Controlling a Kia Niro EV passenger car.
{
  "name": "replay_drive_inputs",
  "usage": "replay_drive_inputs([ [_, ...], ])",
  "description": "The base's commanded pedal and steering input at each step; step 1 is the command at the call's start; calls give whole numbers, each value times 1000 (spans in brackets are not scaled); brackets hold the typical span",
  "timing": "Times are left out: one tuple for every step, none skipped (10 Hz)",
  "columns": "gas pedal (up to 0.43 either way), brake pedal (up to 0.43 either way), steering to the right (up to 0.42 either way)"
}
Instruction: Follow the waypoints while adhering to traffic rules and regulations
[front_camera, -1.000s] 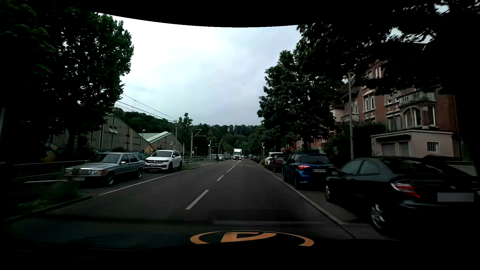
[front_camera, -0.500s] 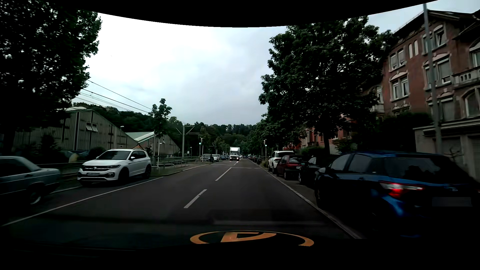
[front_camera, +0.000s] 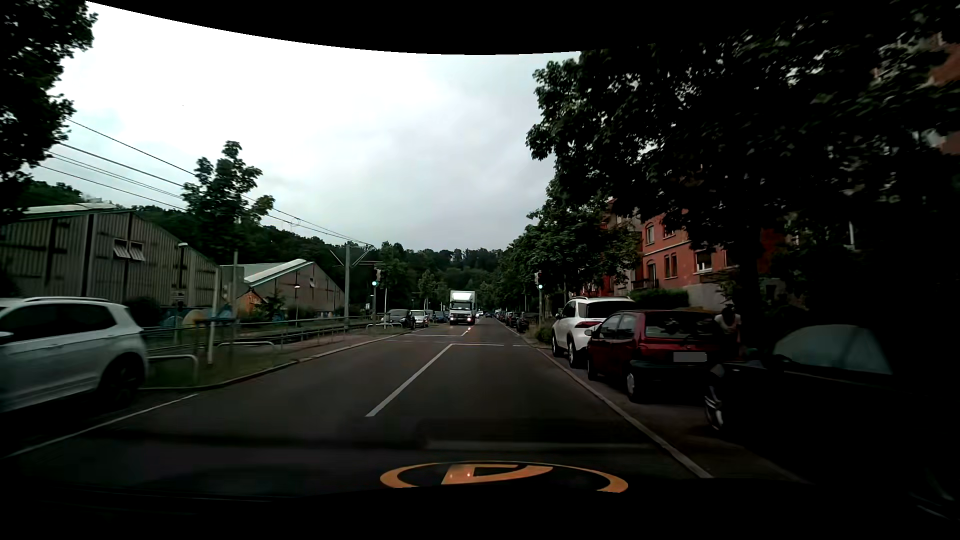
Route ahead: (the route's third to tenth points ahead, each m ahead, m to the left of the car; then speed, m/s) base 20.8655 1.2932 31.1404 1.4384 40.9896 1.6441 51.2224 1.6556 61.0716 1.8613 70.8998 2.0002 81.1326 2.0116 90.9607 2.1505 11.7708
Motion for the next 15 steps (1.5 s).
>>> replay_drive_inputs([
  [39, 0, 0],
  [39, 0, 0],
  [39, 0, 1],
  [39, 0, 1],
  [47, 0, 1],
  [47, 0, 1],
  [59, 0, 0],
  [67, 0, 0],
  [79, 0, 0],
  [79, 0, -3],
  [79, 0, -7],
  [79, 0, -8],
  [79, 0, -7],
  [79, 0, -7],
  [79, 0, -7],
])
